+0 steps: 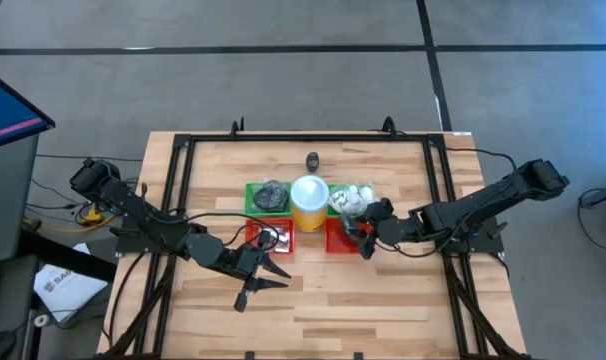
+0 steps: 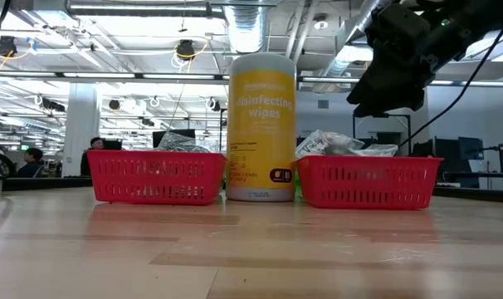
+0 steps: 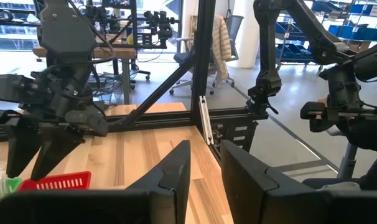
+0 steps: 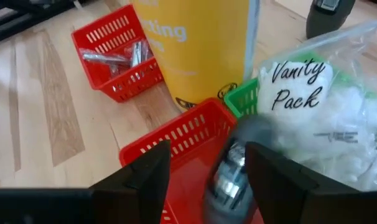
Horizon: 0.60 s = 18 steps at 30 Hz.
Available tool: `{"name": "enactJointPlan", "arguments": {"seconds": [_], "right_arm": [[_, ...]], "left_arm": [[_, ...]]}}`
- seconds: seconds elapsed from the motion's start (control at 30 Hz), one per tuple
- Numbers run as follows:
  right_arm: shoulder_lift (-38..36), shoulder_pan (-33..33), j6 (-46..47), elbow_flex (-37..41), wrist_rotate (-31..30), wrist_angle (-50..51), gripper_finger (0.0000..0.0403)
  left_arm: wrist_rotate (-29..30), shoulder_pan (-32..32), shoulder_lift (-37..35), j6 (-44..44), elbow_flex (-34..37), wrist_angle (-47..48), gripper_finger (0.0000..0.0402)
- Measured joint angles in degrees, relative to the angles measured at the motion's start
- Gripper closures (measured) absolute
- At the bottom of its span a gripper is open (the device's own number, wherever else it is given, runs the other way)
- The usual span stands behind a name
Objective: Pick & Place Travel size toiletries
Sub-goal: Put the deodorant into the right red basket
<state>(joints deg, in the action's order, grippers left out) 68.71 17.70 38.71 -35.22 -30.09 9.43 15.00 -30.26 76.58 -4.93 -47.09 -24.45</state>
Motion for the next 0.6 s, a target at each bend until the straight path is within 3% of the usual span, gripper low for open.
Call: {"name": "enactJointPlan", "arguments": {"seconds": [0.6], "right_arm": [[-0.07, -1.62, -6.33, -0.06, 0.00, -5.68, 0.0250]], "left_arm": [[-0.01, 0.00, 0.00, -0.01, 0.00, 0.00, 0.0321]]}}
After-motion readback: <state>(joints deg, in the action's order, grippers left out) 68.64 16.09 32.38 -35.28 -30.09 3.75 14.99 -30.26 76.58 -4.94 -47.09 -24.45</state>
